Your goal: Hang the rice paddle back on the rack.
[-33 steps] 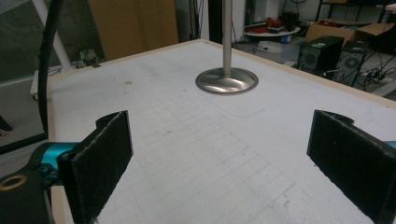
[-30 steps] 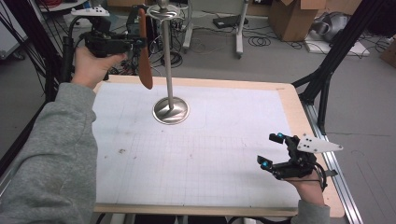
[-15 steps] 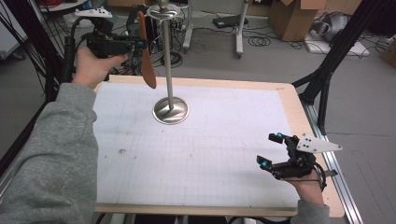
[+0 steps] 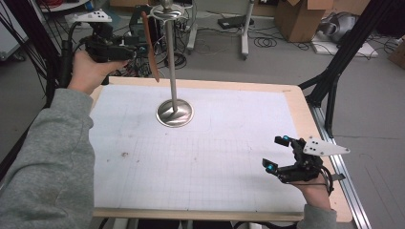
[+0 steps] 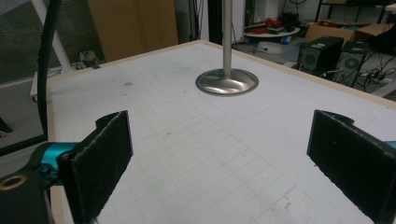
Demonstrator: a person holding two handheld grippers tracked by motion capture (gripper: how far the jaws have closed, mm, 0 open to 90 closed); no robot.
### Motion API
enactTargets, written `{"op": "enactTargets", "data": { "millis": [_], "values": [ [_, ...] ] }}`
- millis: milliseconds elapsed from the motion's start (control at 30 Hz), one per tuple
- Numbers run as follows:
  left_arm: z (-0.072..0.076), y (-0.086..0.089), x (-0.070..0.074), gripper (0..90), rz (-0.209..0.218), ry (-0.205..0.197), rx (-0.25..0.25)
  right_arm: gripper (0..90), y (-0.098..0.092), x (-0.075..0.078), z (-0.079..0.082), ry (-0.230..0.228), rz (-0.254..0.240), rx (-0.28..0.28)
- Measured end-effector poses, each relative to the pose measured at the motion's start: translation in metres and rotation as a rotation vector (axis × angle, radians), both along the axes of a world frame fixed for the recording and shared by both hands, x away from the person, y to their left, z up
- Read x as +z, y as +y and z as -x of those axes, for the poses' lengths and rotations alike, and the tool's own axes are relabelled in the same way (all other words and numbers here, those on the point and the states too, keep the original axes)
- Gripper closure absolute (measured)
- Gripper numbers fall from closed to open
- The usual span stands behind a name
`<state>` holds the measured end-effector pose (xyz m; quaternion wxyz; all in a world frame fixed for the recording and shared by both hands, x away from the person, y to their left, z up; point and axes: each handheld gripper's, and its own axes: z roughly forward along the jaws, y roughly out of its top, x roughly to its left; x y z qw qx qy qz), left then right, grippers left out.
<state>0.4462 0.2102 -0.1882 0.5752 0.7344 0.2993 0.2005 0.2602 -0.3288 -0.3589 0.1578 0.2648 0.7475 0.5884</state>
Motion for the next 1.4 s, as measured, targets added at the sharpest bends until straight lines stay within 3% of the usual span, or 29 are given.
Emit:
{"op": "enactTargets", "data": {
  "millis": [300,400,567,700,933,1067,1400],
  "values": [
    [0.018,0.007,-0.012,23.3,-0.013,-0.010,-0.020,5.6,0.004,0.003,0.001,-0.012,0.007,0.012],
    [0.027,0.012,-0.014,22.1,0.018,-0.029,-0.029,5.6,0.005,0.003,0.002,-0.014,0.005,0.014],
    [0.038,0.018,-0.019,17.2,0.032,-0.046,-0.028,5.6,0.007,0.004,0.002,-0.015,0.004,0.017],
    [0.043,0.021,-0.024,15.1,0.020,-0.044,-0.032,5.6,0.009,0.005,0.002,-0.019,0.010,0.021],
    [0.057,0.024,-0.034,14.9,0.016,-0.071,-0.034,5.6,0.013,0.008,0.005,-0.026,0.014,0.032],
    [0.070,0.030,-0.039,15.0,0.044,-0.098,-0.037,5.6,0.017,0.012,0.006,-0.040,0.018,0.042],
    [0.085,0.049,-0.059,15.6,0.060,-0.072,-0.021,5.6,0.023,0.012,0.007,-0.035,0.025,0.050]
  ]
}}
